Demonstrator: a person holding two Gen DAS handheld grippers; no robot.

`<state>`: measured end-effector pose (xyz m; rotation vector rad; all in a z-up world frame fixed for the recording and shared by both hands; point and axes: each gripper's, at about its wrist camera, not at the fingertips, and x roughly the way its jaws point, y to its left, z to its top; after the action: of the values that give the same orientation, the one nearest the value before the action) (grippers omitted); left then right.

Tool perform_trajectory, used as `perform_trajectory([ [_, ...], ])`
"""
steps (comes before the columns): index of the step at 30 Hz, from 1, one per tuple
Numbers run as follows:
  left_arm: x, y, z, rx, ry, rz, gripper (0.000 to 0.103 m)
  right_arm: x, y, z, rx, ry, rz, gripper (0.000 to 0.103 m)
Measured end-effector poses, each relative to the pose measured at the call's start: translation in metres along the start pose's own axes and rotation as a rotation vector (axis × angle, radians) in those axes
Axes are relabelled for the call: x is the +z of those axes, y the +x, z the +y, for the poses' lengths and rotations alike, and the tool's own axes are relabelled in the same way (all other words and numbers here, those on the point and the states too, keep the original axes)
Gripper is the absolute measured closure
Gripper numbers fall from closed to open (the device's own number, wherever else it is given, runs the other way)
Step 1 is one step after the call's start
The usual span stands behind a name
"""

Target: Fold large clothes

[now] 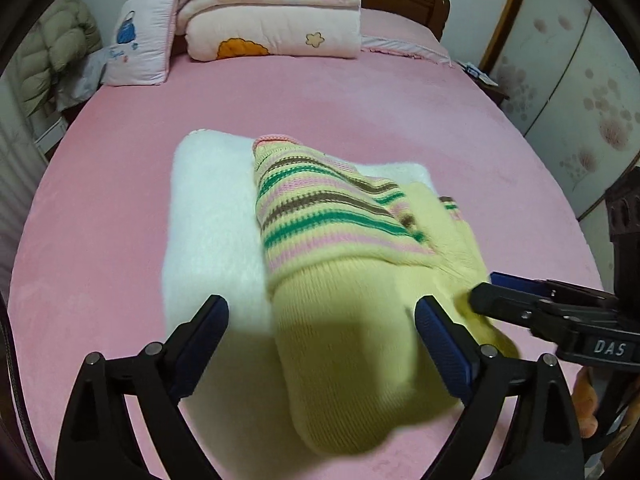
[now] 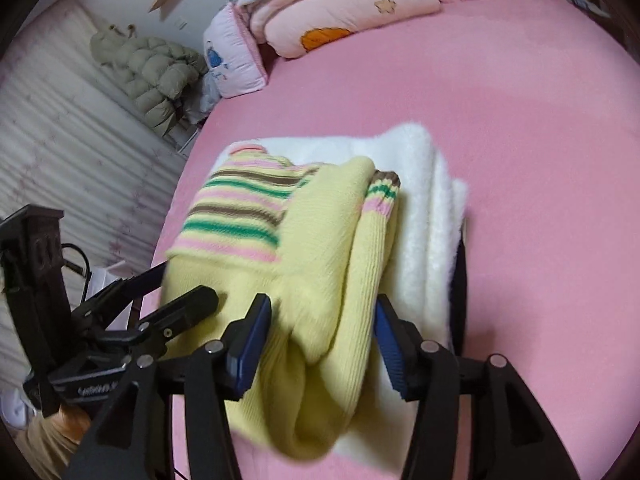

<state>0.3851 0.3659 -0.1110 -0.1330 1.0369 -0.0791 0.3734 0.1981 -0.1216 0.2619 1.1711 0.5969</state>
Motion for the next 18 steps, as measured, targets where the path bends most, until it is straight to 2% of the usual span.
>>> perform_trajectory([
  [2, -0.011, -0.018, -0.008, 0.023, -0.016, -0.005, 0.009, -0.004, -0.016, 0.001, -0.008, -0.01, -0.002, 0.051],
  [5, -0.024, -0.046, -0.024, 0.012, -0.054, 0.011, 0.009, -0.018, -0.049, -0.001, -0.02, -0.019, -0.006, 0.051],
  [8, -0.042, -0.089, -0.053, 0.007, -0.063, -0.014, 0.009, -0.036, -0.089, -0.004, -0.018, -0.021, -0.015, 0.051],
  [11, -0.061, -0.135, -0.088, -0.005, -0.051, -0.065, 0.009, -0.067, -0.141, -0.012, -0.004, -0.019, -0.031, 0.051],
  [14, -0.083, -0.174, -0.123, -0.006, -0.062, -0.102, 0.009, -0.104, -0.196, -0.019, -0.042, -0.035, -0.046, 0.051],
  [18, -0.117, -0.221, -0.171, -0.054, -0.082, -0.151, 0.008, -0.149, -0.257, -0.028, -0.07, -0.056, -0.067, 0.051],
])
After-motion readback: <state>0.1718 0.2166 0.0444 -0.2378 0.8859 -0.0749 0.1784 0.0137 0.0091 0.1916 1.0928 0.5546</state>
